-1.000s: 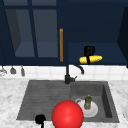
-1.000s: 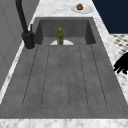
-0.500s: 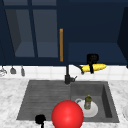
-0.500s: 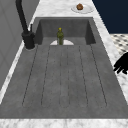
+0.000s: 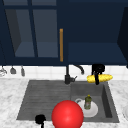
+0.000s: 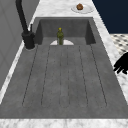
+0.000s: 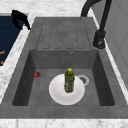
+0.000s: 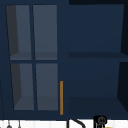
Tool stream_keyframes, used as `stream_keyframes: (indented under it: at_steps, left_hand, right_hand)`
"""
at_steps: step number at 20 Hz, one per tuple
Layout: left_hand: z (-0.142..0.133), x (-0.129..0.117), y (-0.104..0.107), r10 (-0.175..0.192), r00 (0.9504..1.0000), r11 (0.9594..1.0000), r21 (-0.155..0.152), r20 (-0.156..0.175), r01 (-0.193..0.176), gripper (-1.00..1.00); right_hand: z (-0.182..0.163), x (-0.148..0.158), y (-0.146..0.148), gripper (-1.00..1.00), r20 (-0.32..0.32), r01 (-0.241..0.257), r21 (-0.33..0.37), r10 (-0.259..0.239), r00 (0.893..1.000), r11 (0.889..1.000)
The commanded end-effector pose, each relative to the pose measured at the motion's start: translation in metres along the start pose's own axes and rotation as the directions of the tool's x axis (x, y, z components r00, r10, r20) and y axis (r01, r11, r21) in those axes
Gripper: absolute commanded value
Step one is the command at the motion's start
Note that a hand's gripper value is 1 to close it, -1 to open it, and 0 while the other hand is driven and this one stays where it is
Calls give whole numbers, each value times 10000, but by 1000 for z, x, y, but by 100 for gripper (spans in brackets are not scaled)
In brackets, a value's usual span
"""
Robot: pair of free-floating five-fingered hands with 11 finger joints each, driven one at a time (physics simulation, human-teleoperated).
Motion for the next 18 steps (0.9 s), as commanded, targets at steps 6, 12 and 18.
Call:
stream_keyframes:
  at_steps: [6,12,18]
  left_hand:
    - [0,0,0,0,10000,10000,0,0,0,0]
    - [0,0,0,0,10000,10000,0,0,0,0]
    - [0,0,0,0,10000,10000,0,0,0,0]
  right_hand:
    - [41,-55,45,100,63,126,32,-126,9999,9999]
    - [61,-98,79,100,111,236,78,-237,9997,9997]
    - [50,-145,122,100,407,393,170,-400,9984,9991]
